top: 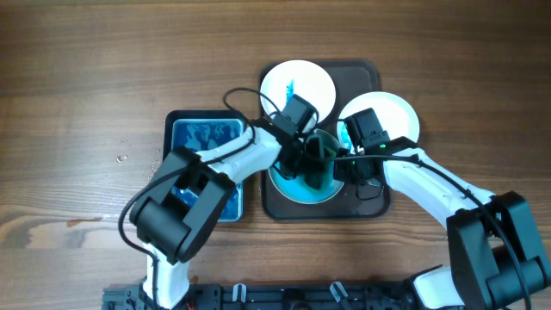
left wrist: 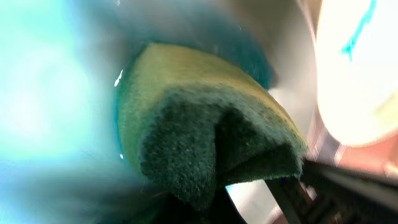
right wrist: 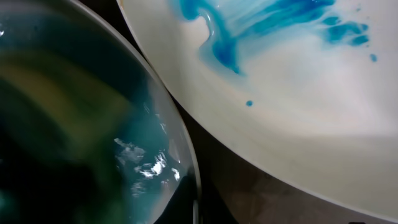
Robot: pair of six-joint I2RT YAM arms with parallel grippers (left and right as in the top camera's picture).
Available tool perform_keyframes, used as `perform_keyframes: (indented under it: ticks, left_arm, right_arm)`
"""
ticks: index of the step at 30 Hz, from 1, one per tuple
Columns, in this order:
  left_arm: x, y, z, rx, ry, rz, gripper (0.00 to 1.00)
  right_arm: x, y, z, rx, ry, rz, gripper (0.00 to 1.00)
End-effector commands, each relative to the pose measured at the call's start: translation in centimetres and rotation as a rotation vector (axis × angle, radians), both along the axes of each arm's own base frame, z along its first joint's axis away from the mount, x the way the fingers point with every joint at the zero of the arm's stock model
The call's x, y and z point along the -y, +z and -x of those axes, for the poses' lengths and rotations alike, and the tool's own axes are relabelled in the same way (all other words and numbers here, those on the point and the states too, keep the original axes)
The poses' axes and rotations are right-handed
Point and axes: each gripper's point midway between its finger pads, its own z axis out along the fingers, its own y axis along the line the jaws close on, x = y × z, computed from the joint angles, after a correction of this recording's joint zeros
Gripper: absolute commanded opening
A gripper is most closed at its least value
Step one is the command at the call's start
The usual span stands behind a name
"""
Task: Clean dirty plates on tray and stack at the side
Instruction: 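Scrub the lower plate held by the right gripper with the sponge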
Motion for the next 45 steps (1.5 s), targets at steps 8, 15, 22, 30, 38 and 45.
perform_keyframes:
  ticks: [8,15,22,30,38,45]
  left_arm:
    - [-4.3,-4.3,4.3,-0.191,0.006,-0.208,0.04]
    - [-13.6,-3.9,1.3,-0.082,0.095,-0.54,0.04]
    - [-16.8,-1.9,-1.8,0.095,0.128,-0.68,0.04]
    - [-6.2,-1.7,-1.6,0.071,0.038,-0.226,0.04]
    - [1.7,-0.7,0.7,0.076,-0.053,0.008,0.04]
    - [2.4,-0.9,2.0,0.021,-0.066,0.029,0.04]
  right_arm:
    - [1.6,-2.0,1.3,-0.054,-0.012,0.09,0.04]
    - [1.7,-2.0,1.3,-0.056,-0.012,0.091,0.04]
    - [1.7,-2.0,1.3,-0.056,-0.013,0.091,0.04]
    - [1.7,-2.0,1.4,-0.057,-0.013,0.092,0.04]
    - [1.7,-2.0,1.4,-0.059,-0.012,0.092,0.04]
    - [1.8,-2.0,1.6,-0.068,-0.013,0.096,0.04]
